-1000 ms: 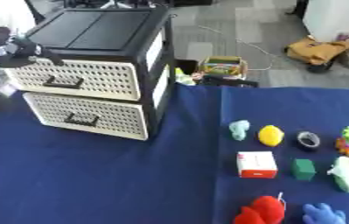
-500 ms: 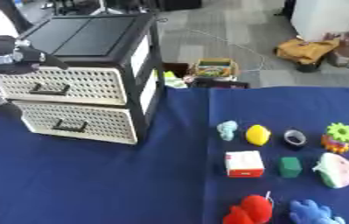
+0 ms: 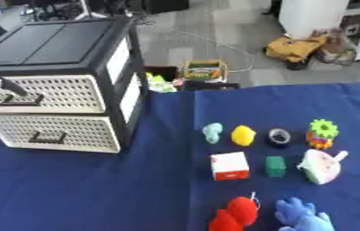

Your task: Pick up objects from table and place into drawer.

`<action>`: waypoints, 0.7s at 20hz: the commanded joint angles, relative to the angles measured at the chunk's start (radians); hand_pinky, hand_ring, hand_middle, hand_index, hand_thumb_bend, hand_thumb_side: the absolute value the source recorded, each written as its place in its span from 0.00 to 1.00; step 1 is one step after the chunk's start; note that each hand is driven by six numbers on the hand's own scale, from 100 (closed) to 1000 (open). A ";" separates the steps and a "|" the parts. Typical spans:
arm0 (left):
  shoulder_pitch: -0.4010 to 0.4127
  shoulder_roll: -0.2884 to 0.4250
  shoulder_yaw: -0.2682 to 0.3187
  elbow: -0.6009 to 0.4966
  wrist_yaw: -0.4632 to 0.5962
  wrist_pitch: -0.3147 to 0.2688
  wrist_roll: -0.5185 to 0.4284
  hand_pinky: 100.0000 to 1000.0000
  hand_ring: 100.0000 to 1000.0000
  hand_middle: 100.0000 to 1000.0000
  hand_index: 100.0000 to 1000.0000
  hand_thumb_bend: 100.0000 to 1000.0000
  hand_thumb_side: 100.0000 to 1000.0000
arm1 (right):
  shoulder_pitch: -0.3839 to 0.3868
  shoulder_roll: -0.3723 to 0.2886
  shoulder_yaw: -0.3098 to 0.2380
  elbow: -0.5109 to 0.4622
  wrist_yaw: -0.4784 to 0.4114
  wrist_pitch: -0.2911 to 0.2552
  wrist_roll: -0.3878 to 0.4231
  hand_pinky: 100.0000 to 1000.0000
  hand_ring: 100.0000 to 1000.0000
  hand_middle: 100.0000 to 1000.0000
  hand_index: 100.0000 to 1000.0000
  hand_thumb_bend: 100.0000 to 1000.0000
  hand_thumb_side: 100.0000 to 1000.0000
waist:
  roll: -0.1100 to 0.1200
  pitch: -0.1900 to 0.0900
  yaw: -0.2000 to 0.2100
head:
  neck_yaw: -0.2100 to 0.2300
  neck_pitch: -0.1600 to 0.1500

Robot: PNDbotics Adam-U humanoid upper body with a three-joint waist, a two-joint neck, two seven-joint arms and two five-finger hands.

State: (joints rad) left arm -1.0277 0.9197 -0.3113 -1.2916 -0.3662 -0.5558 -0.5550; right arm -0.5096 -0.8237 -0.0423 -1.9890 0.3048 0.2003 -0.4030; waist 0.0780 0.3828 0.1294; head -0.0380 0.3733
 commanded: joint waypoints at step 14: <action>0.005 0.078 0.075 0.041 0.074 -0.351 -0.352 0.00 0.00 0.00 0.83 0.88 1.00 | -0.003 -0.036 -0.010 -0.011 -0.006 -0.001 -0.006 0.71 0.62 0.50 0.73 0.00 0.82 | -0.004 -0.012 -0.001 | 0.011 -0.005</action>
State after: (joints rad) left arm -1.0032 0.9672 -0.2554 -1.2556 -0.2870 -0.5558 -0.5550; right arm -0.5045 -0.8240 -0.0422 -1.9890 0.3047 0.2020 -0.4053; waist 0.0772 0.3903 0.1287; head -0.0314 0.3738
